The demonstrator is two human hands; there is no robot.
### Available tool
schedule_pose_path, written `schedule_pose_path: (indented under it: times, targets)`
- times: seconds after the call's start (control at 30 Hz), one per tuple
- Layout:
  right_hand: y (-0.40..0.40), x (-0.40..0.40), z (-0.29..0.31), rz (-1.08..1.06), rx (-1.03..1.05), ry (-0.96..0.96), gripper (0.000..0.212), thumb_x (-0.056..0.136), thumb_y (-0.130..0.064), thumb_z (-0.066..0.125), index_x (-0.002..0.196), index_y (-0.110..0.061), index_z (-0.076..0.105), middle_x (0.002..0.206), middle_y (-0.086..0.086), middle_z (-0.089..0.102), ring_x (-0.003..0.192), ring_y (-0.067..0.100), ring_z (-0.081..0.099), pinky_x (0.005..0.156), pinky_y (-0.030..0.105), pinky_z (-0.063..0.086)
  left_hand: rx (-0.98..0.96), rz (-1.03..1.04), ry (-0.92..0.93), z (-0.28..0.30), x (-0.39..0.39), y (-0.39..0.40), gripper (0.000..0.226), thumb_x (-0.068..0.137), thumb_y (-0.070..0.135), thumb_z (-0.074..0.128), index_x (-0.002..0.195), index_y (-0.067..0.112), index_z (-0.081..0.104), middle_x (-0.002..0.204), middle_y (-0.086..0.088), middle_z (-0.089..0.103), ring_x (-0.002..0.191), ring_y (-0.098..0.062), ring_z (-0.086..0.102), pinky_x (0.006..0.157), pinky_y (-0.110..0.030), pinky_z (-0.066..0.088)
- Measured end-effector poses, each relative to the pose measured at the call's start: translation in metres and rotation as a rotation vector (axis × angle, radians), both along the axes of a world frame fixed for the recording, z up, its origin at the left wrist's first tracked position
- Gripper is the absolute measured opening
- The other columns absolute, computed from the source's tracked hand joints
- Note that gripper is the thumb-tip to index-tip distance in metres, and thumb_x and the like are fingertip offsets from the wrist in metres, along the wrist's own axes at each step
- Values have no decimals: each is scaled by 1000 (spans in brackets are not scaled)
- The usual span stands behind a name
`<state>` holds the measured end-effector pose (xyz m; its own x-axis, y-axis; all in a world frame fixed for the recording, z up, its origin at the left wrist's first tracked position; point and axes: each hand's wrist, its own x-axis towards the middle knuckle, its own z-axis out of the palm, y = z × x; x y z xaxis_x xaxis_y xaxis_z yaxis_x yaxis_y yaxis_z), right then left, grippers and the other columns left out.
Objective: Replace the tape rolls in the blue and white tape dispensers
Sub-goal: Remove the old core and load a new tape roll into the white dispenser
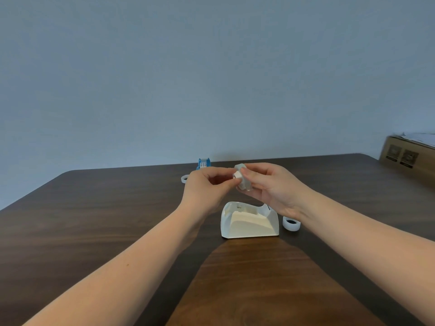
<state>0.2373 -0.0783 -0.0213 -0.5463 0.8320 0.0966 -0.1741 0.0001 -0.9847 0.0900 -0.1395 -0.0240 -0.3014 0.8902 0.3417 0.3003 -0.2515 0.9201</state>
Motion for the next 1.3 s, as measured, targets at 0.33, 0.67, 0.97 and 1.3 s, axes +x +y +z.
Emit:
schedule_pose_path:
  times: [0.33, 0.67, 0.97, 1.3]
  targets:
    - [9, 5, -1, 49, 17, -63, 32, 82, -22, 67, 106, -2, 70, 111, 16, 68, 101, 21, 66, 95, 37, 53, -1, 51, 34, -5, 4, 1, 27, 76, 19, 79, 102, 24, 72, 84, 6, 76, 85, -6, 70, 84, -26, 57]
    - [14, 8, 7, 191, -78, -131, 39, 79, -28, 67, 103, 3, 69, 110, 18, 71, 103, 24, 69, 96, 37, 53, 44, -112, 166, -3, -10, 7, 26, 71, 22, 82, 90, 39, 73, 106, 15, 64, 100, -2, 60, 87, -22, 51]
    - [14, 7, 2, 212, -136, -183, 38, 78, -24, 69, 100, 7, 68, 101, 18, 71, 92, 22, 71, 86, 34, 58, -79, -225, 185, -8, -14, 8, 28, 74, 17, 80, 100, 26, 75, 91, 8, 74, 92, -11, 69, 82, -23, 56]
    - [12, 7, 7, 243, -152, -232, 46, 86, -27, 64, 115, 9, 62, 103, 20, 71, 94, 27, 71, 82, 33, 59, -19, -153, 223, -4, -6, 6, 21, 73, 15, 81, 81, 33, 73, 69, 15, 68, 63, 6, 60, 58, -6, 45]
